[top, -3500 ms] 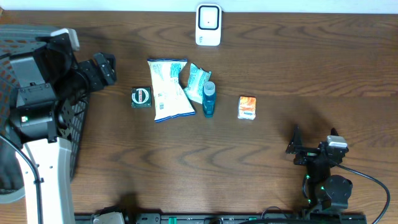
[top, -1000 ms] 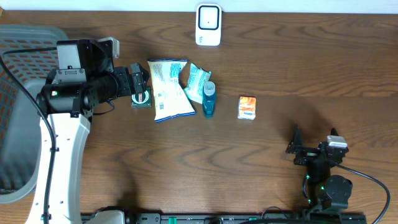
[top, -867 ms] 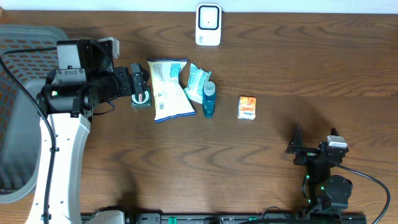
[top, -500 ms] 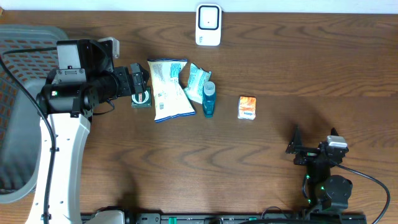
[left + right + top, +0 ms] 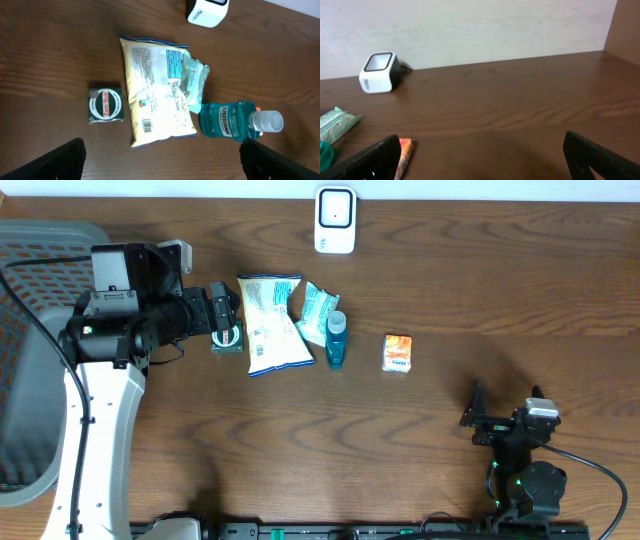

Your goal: Scan the item barcode

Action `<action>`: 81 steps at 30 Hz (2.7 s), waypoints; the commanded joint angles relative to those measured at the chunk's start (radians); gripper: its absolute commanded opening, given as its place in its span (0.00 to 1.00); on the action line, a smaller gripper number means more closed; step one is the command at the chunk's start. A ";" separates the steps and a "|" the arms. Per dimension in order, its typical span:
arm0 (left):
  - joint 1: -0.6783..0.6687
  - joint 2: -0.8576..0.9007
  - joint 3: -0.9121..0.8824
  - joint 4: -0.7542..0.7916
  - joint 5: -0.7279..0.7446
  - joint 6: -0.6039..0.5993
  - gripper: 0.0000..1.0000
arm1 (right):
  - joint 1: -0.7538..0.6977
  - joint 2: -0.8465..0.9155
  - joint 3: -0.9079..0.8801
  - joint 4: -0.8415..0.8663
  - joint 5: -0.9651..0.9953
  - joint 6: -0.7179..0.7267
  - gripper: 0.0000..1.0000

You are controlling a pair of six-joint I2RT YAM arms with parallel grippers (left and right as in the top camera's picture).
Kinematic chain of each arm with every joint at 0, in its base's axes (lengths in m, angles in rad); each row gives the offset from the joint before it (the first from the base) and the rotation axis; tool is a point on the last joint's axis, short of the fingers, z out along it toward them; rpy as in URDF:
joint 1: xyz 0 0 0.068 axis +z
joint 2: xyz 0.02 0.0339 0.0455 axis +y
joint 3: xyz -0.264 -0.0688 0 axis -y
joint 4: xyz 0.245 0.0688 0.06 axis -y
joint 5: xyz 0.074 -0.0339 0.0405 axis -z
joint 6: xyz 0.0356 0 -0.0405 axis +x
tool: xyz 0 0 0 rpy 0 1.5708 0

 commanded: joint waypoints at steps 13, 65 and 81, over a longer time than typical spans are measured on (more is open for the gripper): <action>-0.001 0.003 0.002 0.000 -0.007 0.021 0.98 | 0.005 -0.001 -0.001 -0.006 -0.006 -0.012 0.99; -0.001 0.003 0.002 0.000 -0.007 0.021 0.98 | 0.005 0.274 0.396 0.785 0.106 0.501 0.99; -0.001 0.003 0.002 0.000 -0.007 0.021 0.98 | 0.006 0.961 0.960 0.159 -0.640 0.219 0.99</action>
